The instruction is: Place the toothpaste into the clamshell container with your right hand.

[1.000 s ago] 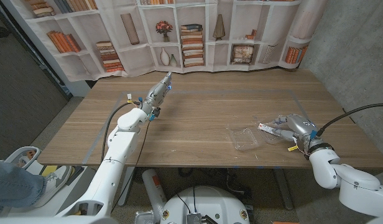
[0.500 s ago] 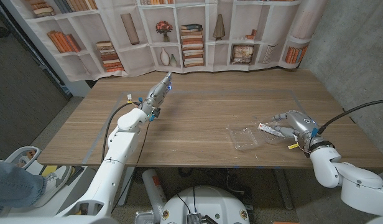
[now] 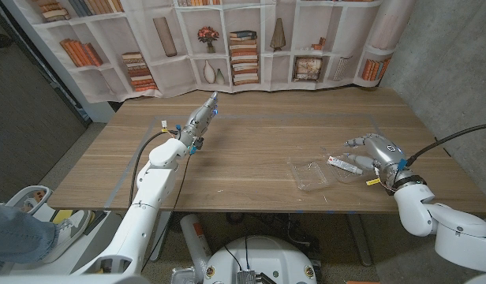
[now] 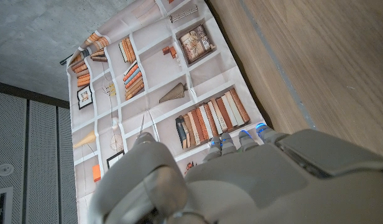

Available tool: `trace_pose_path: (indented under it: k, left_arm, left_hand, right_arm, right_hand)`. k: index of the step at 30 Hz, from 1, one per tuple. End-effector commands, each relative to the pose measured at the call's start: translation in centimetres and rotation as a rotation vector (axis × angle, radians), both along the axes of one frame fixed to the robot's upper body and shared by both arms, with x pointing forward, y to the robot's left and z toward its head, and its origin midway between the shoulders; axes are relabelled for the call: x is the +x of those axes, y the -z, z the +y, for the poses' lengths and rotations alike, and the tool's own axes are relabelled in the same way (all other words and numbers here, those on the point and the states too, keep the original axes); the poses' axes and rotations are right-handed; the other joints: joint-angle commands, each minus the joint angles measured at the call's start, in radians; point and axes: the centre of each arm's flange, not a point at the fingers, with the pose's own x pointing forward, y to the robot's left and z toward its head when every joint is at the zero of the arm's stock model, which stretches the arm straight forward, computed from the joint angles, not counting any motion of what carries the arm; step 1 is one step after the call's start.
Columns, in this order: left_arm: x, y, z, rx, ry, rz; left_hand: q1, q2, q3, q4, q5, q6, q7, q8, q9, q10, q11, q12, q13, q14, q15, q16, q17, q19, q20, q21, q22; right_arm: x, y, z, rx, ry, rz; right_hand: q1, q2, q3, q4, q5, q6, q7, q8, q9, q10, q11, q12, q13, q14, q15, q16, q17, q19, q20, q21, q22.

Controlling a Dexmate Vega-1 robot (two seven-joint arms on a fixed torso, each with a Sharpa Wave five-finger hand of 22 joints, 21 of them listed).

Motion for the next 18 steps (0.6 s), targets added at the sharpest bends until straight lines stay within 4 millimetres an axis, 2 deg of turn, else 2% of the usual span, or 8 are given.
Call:
trace_pose_path:
  k: [1, 18]
  left_arm:
    - [-0.1, 0.1, 0.1, -0.01, 0.001, -0.003]
    - [0.8, -0.2, 0.2, -0.015, 0.011, -0.004]
  left_hand:
    - [0.0, 0.007, -0.005, 0.002, -0.001, -0.003, 0.002, -0.001, 0.002, -0.006, 0.001, 0.001, 0.005, -0.035, 0.004, 0.0, 0.002, -0.09, -0.009, 0.001, 0.003]
    - [0.002, 0.009, -0.007, 0.001, -0.001, -0.004, 0.003, -0.001, 0.002, -0.008, 0.001, 0.0, 0.005, -0.036, 0.004, 0.0, 0.002, -0.09, -0.01, 0.002, 0.003]
  right_arm:
    - [-0.4, -1.2, 0.3, 0.001, -0.025, -0.041]
    - [-0.8, -3.2, 0.6, -0.017, -0.017, -0.081]
  right_hand:
    - [-0.006, 0.0, -0.002, 0.004, 0.005, -0.003, -0.001, 0.007, 0.003, 0.002, 0.001, 0.005, 0.005, 0.009, -0.03, 0.01, 0.003, 0.009, -0.003, 0.011, 0.002]
    - [-0.006, 0.007, 0.001, 0.005, 0.007, 0.001, -0.001, 0.011, 0.003, 0.001, 0.001, 0.008, 0.004, 0.016, -0.032, 0.011, 0.002, 0.016, 0.005, 0.014, 0.002]
